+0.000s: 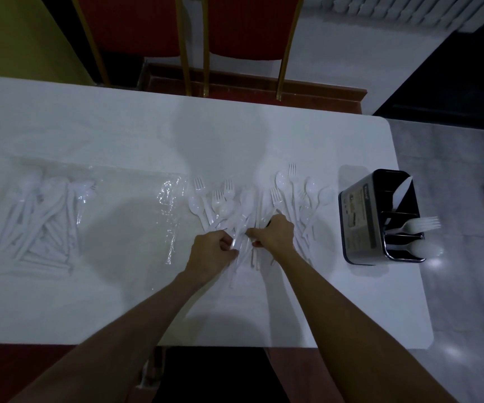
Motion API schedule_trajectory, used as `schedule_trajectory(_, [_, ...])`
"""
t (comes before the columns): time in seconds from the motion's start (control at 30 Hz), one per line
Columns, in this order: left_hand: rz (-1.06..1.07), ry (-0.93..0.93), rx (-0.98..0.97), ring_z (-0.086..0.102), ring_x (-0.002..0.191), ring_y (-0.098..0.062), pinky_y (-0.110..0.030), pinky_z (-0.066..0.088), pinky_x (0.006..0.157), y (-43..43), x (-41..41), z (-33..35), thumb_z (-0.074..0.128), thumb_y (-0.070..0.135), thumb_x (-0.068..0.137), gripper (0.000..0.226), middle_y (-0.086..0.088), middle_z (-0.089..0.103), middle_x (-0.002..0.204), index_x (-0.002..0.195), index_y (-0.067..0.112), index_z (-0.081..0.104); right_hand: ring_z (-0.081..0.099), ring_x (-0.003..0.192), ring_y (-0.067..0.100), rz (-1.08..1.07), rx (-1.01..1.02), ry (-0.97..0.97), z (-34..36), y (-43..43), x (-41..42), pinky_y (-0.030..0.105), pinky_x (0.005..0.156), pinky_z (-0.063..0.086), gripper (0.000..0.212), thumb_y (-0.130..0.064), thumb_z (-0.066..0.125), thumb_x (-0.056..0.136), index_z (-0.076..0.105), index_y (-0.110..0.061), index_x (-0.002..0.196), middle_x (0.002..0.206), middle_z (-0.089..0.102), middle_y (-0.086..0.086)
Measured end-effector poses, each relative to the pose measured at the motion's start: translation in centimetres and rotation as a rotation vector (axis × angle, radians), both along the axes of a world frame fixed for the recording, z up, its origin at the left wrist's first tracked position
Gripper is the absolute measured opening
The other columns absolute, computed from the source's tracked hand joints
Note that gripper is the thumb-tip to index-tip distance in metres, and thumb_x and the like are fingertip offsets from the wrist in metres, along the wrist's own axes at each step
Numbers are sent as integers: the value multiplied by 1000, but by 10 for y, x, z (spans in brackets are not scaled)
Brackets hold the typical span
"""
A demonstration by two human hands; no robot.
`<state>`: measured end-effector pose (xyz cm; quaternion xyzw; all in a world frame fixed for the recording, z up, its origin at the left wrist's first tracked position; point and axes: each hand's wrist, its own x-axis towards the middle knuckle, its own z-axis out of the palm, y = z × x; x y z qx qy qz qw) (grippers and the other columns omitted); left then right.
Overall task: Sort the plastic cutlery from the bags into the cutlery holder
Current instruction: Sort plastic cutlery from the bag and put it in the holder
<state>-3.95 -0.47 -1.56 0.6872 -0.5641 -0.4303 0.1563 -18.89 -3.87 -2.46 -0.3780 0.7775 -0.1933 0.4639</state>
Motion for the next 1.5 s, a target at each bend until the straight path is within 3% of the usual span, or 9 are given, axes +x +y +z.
schedule_trajectory(0.27, [-101,-133,26,67,84,-23,-26,49,75,-2,-8,0,74,11,71,11,-10,73,84,81,5,74,71,65,27,23,66,-27,3,-6,-4,48,69,60,29,-10,78,71,66,9,90,71,68,11])
schedule_trajectory(0.43, [-48,-64,42,60,69,-15,-19,38,65,0,-4,1,72,11,72,6,-1,66,68,75,6,70,61,47,11,-98,39,-87,9,-4,-20,24,52,58,13,-2,70,80,65,10,79,63,62,9])
schedule_trajectory(0.6, [-12,-17,0,50,62,-8,-9,32,55,-1,-11,1,70,9,74,9,14,50,54,69,13,62,61,45,9,-160,-120,-24,12,-11,-30,30,59,60,20,-8,64,86,67,12,84,67,66,13])
schedule_trajectory(0.7, [-15,-6,-10,53,65,-7,-10,33,58,-6,-19,-1,70,10,76,6,-1,64,66,78,5,68,58,40,2,-145,-158,61,12,-13,-33,17,45,51,24,-10,61,90,65,11,81,66,65,12])
schedule_trajectory(0.87, [-61,9,8,61,72,-15,-20,39,64,-19,-39,-6,71,13,78,12,-10,70,78,80,1,69,67,66,33,-117,-164,140,7,-6,-42,35,63,56,29,-15,58,92,64,13,87,79,70,24])
schedule_trajectory(1.03, [-51,-85,1,64,74,-23,-30,46,62,-27,-67,-6,71,23,80,24,-12,67,75,69,5,60,57,50,10,-87,-158,147,7,-3,-51,10,48,43,29,-19,57,94,65,8,87,73,68,15])
schedule_trajectory(1.17, [-69,-158,7,63,80,-26,-29,42,64,-29,-76,-9,69,29,83,27,-14,64,83,78,4,61,63,53,12,-116,-146,110,8,-1,-57,14,52,46,30,-24,64,91,66,5,87,66,66,7])
schedule_trajectory(1.33, [-108,-213,3,63,85,-32,-32,42,61,-27,-78,-3,62,15,83,16,-18,64,89,84,0,59,67,57,13,-129,-153,12,20,3,-62,24,62,59,25,-20,73,84,67,3,92,72,68,5])
schedule_trajectory(1.5, [-129,-212,53,57,99,-31,-32,44,72,-17,-72,1,57,13,83,12,-15,57,102,90,3,54,66,62,8,-105,-186,-37,38,7,-66,15,56,56,15,-19,76,80,62,-14,87,75,65,-5])
